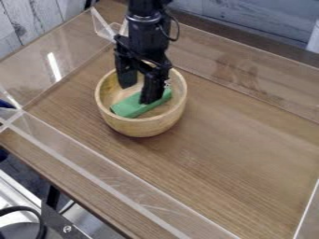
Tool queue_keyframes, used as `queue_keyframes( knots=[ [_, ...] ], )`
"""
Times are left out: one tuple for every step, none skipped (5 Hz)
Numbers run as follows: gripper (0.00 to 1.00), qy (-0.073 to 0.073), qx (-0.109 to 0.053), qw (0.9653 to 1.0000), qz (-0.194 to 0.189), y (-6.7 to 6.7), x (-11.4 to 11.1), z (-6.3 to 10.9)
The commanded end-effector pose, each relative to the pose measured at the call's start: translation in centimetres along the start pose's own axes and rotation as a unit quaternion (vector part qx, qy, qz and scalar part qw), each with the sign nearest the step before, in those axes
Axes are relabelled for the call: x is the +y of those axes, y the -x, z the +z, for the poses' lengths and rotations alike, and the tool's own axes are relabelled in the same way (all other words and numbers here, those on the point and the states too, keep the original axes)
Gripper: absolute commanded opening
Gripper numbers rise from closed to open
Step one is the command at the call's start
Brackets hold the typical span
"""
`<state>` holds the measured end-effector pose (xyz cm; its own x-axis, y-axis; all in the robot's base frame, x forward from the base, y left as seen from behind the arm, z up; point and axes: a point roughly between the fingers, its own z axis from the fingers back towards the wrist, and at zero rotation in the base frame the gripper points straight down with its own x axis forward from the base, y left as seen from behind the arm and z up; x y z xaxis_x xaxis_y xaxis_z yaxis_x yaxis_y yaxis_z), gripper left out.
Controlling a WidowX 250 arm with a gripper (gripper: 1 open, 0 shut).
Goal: Remove the green block from inside the brown bowl and put it on the table
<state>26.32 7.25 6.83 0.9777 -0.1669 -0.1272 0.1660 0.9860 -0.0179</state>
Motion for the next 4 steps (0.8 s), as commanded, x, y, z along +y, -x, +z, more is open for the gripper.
queue_keyframes(
  knots=[
    [1.00,-0.012,-0.030,0.9995,-0.006,-1.18,0.30,1.46],
    [1.00,-0.012,-0.033,0.9993,-0.009,-1.46,0.41,1.33],
    [1.00,-0.012,-0.037,0.9992,-0.012,-1.66,0.54,1.24],
    [1.00,-0.011,-0.042,0.9989,-0.015,-1.72,0.65,1.32]
  ],
)
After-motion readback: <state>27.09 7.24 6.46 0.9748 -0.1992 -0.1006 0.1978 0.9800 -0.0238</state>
